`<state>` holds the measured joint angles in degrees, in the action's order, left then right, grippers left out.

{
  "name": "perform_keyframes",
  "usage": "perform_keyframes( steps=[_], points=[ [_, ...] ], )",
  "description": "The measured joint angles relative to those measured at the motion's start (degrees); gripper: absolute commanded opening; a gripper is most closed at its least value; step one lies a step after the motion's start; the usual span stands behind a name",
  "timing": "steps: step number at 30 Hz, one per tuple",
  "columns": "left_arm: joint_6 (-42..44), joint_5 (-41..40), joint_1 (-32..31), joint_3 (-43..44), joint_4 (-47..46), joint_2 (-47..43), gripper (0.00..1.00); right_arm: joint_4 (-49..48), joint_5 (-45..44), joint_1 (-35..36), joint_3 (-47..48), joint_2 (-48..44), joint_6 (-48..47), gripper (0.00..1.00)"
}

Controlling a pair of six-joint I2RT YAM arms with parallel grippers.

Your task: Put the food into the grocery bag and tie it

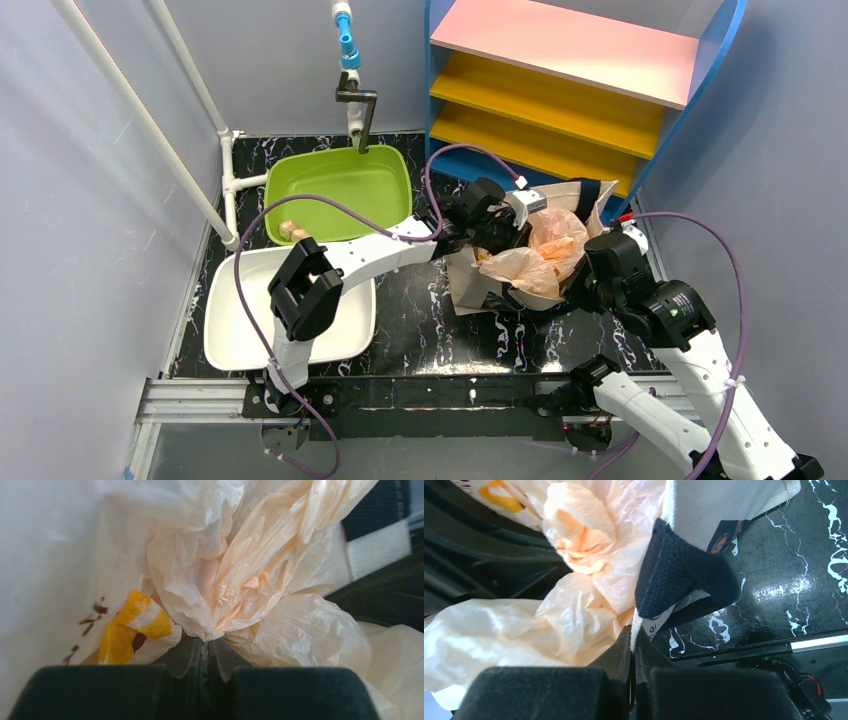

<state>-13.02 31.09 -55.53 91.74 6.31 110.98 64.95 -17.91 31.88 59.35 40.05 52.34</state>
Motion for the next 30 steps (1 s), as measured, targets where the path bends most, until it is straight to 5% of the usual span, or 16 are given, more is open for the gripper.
perform_keyframes(
  steps=[19,22,30],
  points=[
    [1.2,-14.9,-2.8,3.8,3.7,6.7,0.0,0.0,2.2,0.0,0.2,0.4,0.0,0.01],
    [2.0,-17.4,-3.6,4.4,5.0,6.6,0.06,0.0,2.3,0.0,0.3,0.2,0.0,0.01],
    [2.9,-23.2,-4.6,6.9,12.0,4.4,0.41,0.0,2.7,0.0,0.2,-0.8,0.0,0.01]
  ],
)
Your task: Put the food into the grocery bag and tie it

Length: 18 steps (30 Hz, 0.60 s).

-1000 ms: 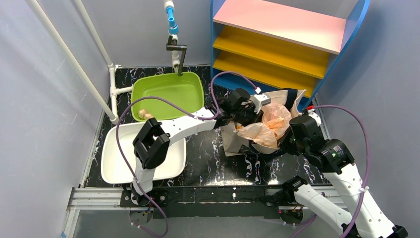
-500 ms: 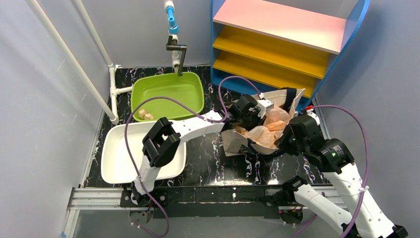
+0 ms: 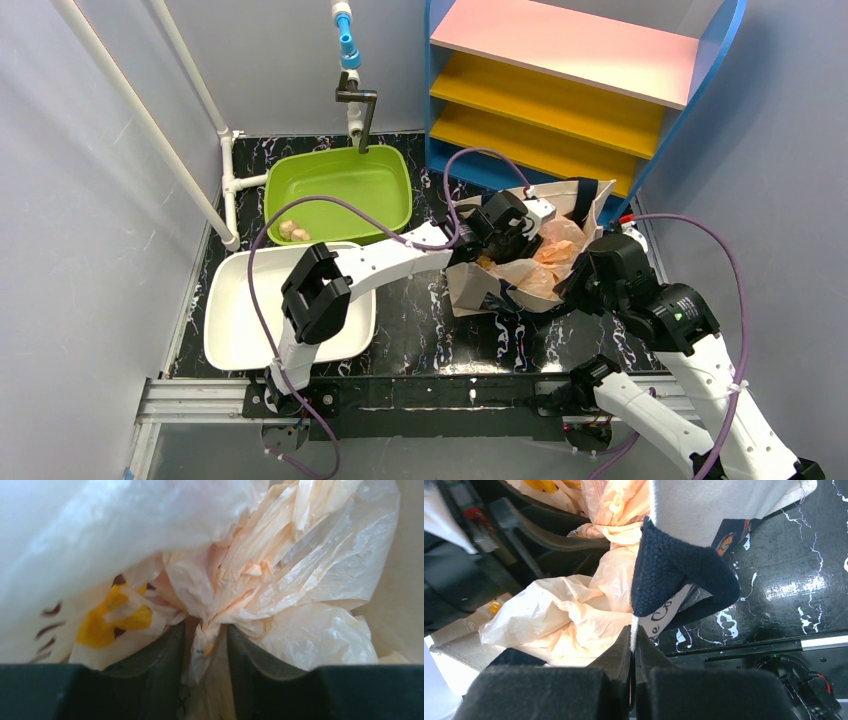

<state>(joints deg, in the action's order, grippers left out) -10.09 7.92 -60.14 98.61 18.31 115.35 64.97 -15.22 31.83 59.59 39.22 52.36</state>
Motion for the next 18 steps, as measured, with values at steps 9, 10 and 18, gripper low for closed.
perform_keyframes(
  steps=[9,10,18],
  points=[
    [0.7,-3.1,0.0,7.3,6.8,-3.8,0.79,0.1,0.0,0.0,0.0,-0.2,-0.3,0.01],
    [1.0,-3.2,0.0,8.2,7.5,-4.2,0.88,0.1,0.0,0.0,0.0,-0.2,-0.3,0.01],
    [7.1,-7.8,-1.0,11.3,12.9,-17.4,0.98,0.0,0.7,0.0,0.0,-0.2,-1.8,0.01]
  ],
)
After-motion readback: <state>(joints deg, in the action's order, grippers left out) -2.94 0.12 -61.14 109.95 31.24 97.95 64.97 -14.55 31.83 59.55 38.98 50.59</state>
